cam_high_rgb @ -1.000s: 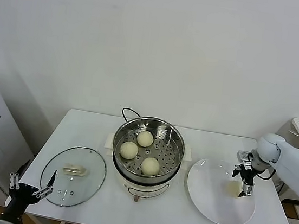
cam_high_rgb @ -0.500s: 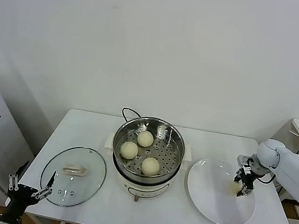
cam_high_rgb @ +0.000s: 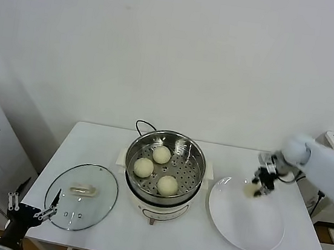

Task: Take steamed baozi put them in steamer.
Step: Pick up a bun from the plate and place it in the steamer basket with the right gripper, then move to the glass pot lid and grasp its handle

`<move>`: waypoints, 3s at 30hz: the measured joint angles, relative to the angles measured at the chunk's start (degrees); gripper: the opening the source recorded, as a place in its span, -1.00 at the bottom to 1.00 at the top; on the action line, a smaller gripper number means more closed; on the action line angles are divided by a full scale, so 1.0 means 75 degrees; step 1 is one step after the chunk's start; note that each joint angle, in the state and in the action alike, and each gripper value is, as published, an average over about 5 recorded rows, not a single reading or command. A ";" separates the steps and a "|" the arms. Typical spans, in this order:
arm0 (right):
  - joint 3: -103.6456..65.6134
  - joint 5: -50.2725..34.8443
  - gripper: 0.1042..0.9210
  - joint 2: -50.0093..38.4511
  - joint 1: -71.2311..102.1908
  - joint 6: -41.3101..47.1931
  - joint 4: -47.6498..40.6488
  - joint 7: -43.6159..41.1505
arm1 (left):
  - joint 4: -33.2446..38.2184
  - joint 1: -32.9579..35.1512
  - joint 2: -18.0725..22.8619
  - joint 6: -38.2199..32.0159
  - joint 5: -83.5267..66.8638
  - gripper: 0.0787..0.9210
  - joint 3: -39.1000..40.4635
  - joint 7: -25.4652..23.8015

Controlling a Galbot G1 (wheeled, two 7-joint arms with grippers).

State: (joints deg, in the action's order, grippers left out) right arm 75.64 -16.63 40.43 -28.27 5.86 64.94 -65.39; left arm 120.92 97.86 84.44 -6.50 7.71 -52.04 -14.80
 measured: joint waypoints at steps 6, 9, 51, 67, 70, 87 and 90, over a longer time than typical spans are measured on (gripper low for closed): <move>0.1146 -0.1647 -0.28 0.0823 -0.1889 0.0180 0.0218 -0.0212 | 0.0038 -0.0102 -0.0005 0.0045 -0.0030 0.77 0.0087 0.0001; 0.1460 -0.2256 -0.28 0.1138 -0.2444 0.0384 0.0462 -0.0191 | 0.0052 -0.0135 0.0000 0.0053 -0.0045 0.77 0.0133 0.0002; 0.1229 -0.2114 0.19 0.2636 -0.0835 0.2074 0.1038 0.1657 | 0.0032 -0.0051 -0.0013 -0.0115 -0.0340 0.77 -0.0022 -0.0008; 0.0808 -0.3290 0.76 0.2357 -0.1194 0.1906 0.0715 0.1825 | 0.0048 -0.0128 -0.0058 -0.0033 -0.0333 0.77 0.0067 0.0000; 0.0491 -0.4000 0.76 0.2203 -0.1051 0.1631 0.0620 0.2427 | 0.0073 -0.0189 -0.0060 0.0019 -0.0314 0.77 0.0111 0.0031; -0.4997 -0.5571 0.76 0.0947 0.3682 -0.0304 0.1599 0.9427 | 0.0265 -0.0355 -0.0149 0.0186 -0.0175 0.77 0.0285 0.0200; -0.6172 -0.5502 0.76 0.0852 0.4867 -0.0517 0.1957 1.0040 | 0.0270 -0.0346 -0.0143 0.0159 -0.0127 0.77 0.0285 0.0201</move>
State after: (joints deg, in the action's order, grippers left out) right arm 29.35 -57.89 46.82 8.23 1.98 79.61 9.91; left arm 122.95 95.26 83.36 -5.30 6.76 -49.90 -13.29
